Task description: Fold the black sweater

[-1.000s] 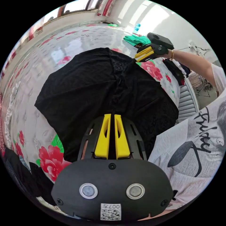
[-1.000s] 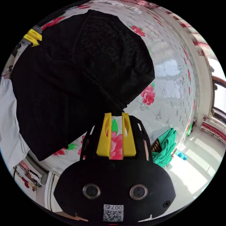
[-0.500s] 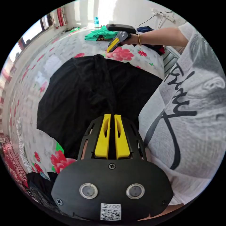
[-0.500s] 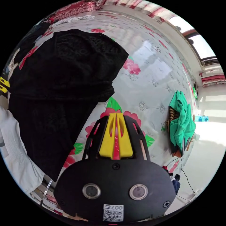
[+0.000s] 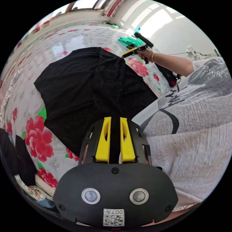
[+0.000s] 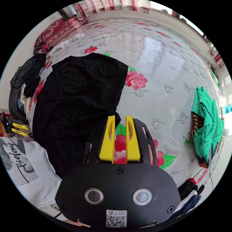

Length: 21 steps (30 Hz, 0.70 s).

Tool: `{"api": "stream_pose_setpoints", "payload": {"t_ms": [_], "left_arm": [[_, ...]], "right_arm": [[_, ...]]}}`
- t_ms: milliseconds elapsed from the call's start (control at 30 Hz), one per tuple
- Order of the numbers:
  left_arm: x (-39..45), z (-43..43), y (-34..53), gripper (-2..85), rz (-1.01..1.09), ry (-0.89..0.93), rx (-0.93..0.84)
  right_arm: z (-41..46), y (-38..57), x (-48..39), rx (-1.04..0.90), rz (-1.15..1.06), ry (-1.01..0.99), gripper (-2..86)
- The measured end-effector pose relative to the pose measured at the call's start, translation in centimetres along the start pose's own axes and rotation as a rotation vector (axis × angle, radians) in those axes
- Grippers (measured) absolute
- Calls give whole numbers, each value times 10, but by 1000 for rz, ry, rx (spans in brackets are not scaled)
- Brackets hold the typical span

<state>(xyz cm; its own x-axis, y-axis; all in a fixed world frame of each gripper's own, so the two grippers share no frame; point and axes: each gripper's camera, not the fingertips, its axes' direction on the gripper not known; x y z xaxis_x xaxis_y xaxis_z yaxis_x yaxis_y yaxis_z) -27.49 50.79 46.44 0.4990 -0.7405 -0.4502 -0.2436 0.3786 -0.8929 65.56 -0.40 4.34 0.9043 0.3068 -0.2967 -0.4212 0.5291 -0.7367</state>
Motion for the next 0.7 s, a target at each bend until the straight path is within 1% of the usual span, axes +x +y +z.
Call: {"api": "stream_pose_setpoints", "payload": {"t_ms": [67,133,200,300,367,433,533,633,700], "left_arm": [[-14,0,-7,55,-36,2,34],[-25,15,-20,55,-44,28,20],[-26,53,-36,59,16,40,-108],[-15,95,-42,58,99,-54,-270],[-10,94,-43,39,124,-86,-221],[-13,94,-46,37,118,-73,-231],[-23,82,-49,42,72,-32,-210],[-34,51,-49,42,8,-44,-102],[-45,41,-49,46,-44,-54,-62]], "right_arm": [[5,-2,17,-27,49,-96,5],[1,1,38,-19,93,-178,2],[-5,8,52,-19,122,-194,0],[-18,31,72,23,176,-230,1],[-15,44,79,19,214,-239,2],[-3,53,84,-43,215,-190,7],[-24,47,91,41,255,-165,18],[-52,21,71,164,145,-59,25],[-57,-2,55,179,59,-5,26]]}}
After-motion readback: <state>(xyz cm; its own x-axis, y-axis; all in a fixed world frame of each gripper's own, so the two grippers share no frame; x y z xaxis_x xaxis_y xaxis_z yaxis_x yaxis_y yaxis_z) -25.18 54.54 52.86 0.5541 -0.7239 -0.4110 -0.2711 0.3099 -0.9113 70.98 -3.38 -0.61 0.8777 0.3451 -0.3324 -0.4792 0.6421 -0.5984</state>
